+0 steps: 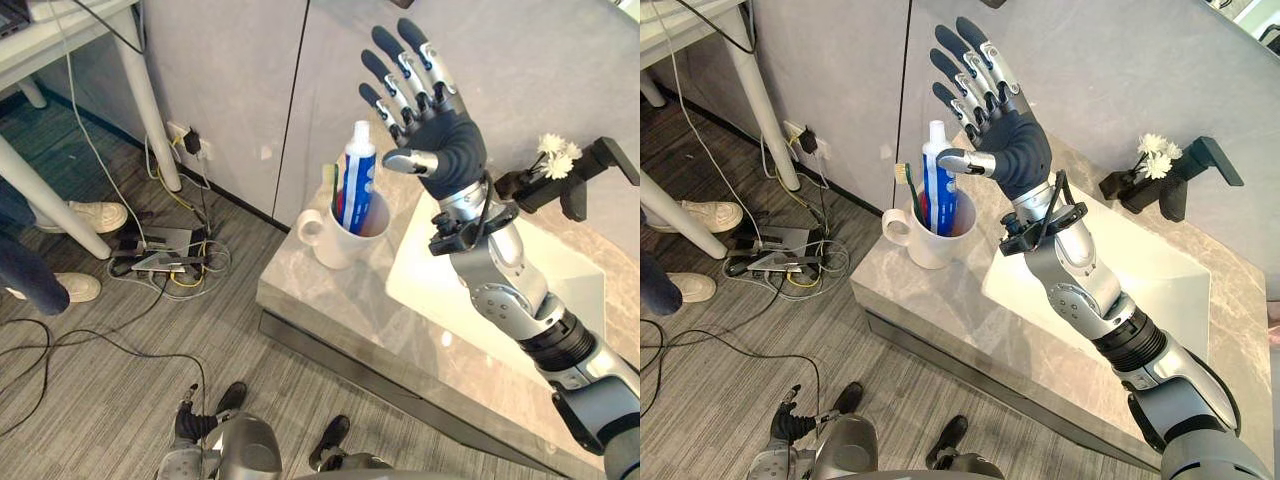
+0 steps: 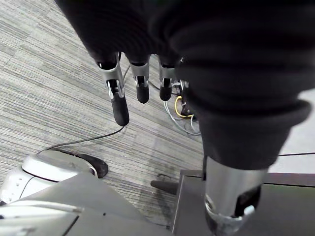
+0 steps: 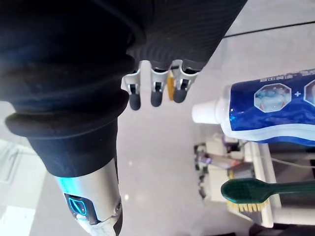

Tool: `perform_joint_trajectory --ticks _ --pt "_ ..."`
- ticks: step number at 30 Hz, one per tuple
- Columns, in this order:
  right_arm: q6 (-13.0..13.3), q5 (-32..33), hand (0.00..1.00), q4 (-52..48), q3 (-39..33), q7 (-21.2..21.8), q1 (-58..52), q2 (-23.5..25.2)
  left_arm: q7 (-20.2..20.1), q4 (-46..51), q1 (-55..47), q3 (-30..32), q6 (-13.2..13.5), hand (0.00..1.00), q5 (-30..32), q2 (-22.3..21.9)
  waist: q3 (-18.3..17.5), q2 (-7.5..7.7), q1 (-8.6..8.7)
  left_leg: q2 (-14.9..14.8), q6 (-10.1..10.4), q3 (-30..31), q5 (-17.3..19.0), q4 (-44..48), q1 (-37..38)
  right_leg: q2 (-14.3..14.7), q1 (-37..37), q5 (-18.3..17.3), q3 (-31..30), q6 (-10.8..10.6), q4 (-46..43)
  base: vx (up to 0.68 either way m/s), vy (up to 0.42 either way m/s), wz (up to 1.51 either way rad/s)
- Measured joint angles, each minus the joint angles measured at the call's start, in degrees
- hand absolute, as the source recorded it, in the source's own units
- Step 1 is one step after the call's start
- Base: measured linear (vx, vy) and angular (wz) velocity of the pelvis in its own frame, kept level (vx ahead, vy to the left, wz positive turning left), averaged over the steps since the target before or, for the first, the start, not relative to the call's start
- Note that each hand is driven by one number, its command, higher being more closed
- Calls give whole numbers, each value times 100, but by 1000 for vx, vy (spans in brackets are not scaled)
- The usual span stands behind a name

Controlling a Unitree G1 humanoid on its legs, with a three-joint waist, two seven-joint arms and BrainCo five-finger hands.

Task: Organize washtable

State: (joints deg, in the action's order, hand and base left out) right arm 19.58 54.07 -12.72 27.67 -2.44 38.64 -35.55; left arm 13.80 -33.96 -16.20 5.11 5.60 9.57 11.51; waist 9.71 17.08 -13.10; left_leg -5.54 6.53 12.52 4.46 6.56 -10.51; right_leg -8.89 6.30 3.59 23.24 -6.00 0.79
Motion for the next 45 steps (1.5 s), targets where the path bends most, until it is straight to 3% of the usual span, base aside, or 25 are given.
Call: perform_joint_trajectory --ticks 5,8,11,17,21,25,28,30,32,34,40,43,45 --pt "17 -1 0 -175 -510 -28 -49 -12 6 -99 -1 14 -6 0 0 5 -31 -25 141 -4 0 -78 0 1 47 -1 3 29 -78 7 0 -24 -2 -8" --pt "86 -9 0 -403 -1421 -48 -346 -85 8 -167 -1 25 -12 0 -1 4 -76 -61 224 5 -1 -182 1 0 94 -17 13 62 -171 -2 8 -34 7 -14" --pt "265 -19 0 -413 -2389 -142 -980 -78 9 -332 3 38 -18 0 -114 -50 -345 -169 319 9 -7 -304 9 -14 104 -28 88 91 -306 -11 14 -7 9 -20" --pt "349 -370 0 -368 -4475 -665 -2788 429 15 -900 18 681 -19 0 -849 -371 -689 -698 761 -38 -43 -672 58 -77 333 6 107 138 -663 4 27 -12 1 -29" --pt "308 -1086 0 -49 -5515 -1036 -3744 1052 -24 -1221 -4 1101 -16 0 -1201 -461 -829 -928 936 -73 -56 -984 92 -163 528 53 123 195 -970 15 93 -7 -2 -44" --pt "-144 -2531 0 589 -6821 -1742 -4637 1785 -267 -1382 -31 1849 29 0 -1694 -676 -974 -1046 940 -114 -64 -1429 150 -268 762 98 121 235 -1294 18 149 -10 4 -46" --pt "-517 -3634 0 1067 -7238 -2198 -5084 2187 -399 -1381 -52 2244 175 0 -1995 -907 -1111 -1103 954 -148 -58 -1634 226 -252 899 130 83 236 -1436 14 144 22 9 -32" --pt "-678 -3954 0 1586 -7224 -2269 -5251 2344 -469 -1382 -40 2331 235 0 -2093 -1019 -1139 -1117 955 -164 -59 -1731 264 -242 988 143 32 229 -1495 19 145 14 8 -19" --pt "-852 -4156 0 2279 -7204 -2232 -5345 2549 -542 -1391 -18 2389 236 0 -2195 -1103 -1179 -1151 951 -164 -67 -1763 296 -242 1037 121 -20 209 -1510 23 151 1 20 -7" --pt "-1172 -4299 0 3399 -7197 -1953 -5422 2875 -648 -1410 1 2438 238 0 -2353 -1127 -1289 -1220 935 -156 -83 -1770 322 -243 1041 87 -32 202 -1503 19 162 0 0 0" --pt "-1702 -4343 0 6047 -7077 -1126 -5373 3671 -750 -1736 260 2463 247 0 -2547 -1136 -1383 -1419 913 -129 -134 -1650 370 -243 1082 64 -202 176 -1297 40 235 23 1 12" --pt "-1998 -4519 0 6854 -6572 -795 -5401 4057 -741 -1757 380 2558 246 0 -2653 -1262 -1362 -1523 932 -93 -129 -1415 361 -249 1125 -17 -393 93 -1055 -7 233 48 14 37" --pt "-2004 -4571 0 6869 -6366 -727 -5421 3929 -730 -1752 482 2574 247 0 -2696 -1389 -1354 -1591 910 -36 -140 -1319 365 -237 1128 -48 -463 70 -938 -30 219 38 25 37"
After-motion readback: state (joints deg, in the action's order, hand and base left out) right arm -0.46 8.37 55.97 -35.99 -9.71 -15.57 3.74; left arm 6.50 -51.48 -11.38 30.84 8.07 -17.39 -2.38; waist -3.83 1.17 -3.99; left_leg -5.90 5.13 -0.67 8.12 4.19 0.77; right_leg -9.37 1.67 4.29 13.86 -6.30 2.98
